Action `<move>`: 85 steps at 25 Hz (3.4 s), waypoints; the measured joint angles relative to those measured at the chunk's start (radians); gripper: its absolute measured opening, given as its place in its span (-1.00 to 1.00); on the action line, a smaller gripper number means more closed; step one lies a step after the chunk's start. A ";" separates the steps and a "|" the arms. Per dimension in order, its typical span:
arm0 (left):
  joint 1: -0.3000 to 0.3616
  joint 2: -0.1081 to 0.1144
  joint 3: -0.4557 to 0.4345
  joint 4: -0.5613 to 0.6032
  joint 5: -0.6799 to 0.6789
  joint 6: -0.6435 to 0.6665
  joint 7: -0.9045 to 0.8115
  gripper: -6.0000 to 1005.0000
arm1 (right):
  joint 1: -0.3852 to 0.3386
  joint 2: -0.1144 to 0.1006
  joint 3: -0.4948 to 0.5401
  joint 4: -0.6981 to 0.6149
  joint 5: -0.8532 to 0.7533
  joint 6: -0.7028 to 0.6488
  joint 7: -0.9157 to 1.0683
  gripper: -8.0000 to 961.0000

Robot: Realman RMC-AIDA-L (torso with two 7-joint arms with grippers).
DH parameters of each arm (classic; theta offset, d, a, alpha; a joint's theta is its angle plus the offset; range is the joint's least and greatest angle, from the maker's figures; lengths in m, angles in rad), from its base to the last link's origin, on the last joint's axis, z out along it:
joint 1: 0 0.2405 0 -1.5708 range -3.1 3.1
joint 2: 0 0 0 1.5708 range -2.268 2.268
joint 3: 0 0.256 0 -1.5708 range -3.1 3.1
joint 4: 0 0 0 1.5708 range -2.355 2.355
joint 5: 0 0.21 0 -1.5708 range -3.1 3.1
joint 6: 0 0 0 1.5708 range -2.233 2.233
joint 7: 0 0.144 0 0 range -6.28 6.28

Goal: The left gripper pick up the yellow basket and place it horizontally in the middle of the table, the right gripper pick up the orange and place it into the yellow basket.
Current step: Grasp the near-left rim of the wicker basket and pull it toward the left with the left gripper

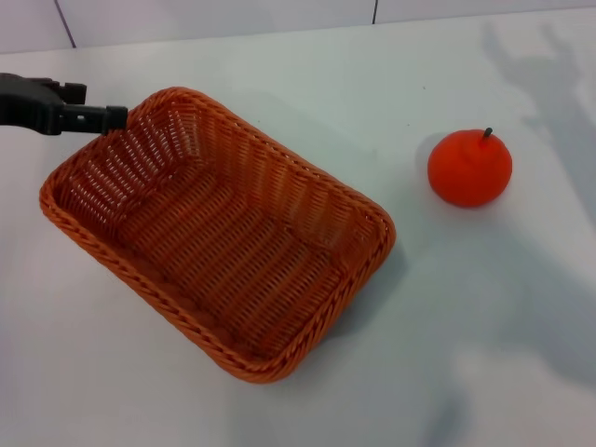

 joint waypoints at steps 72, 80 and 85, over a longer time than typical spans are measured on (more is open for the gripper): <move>-0.045 -0.214 0.175 0.244 0.565 -0.200 -0.085 -0.54 | 0.003 0.001 -0.028 -0.002 -0.001 -0.007 0.016 0.87; -0.076 -0.180 0.170 0.231 0.591 -0.149 -0.235 -0.55 | 0.003 0.001 -0.029 -0.002 -0.001 -0.008 0.016 0.86; -0.105 -0.159 0.166 0.212 0.614 -0.099 -0.332 -0.56 | 0.004 0.001 -0.030 -0.001 -0.001 -0.008 0.016 0.86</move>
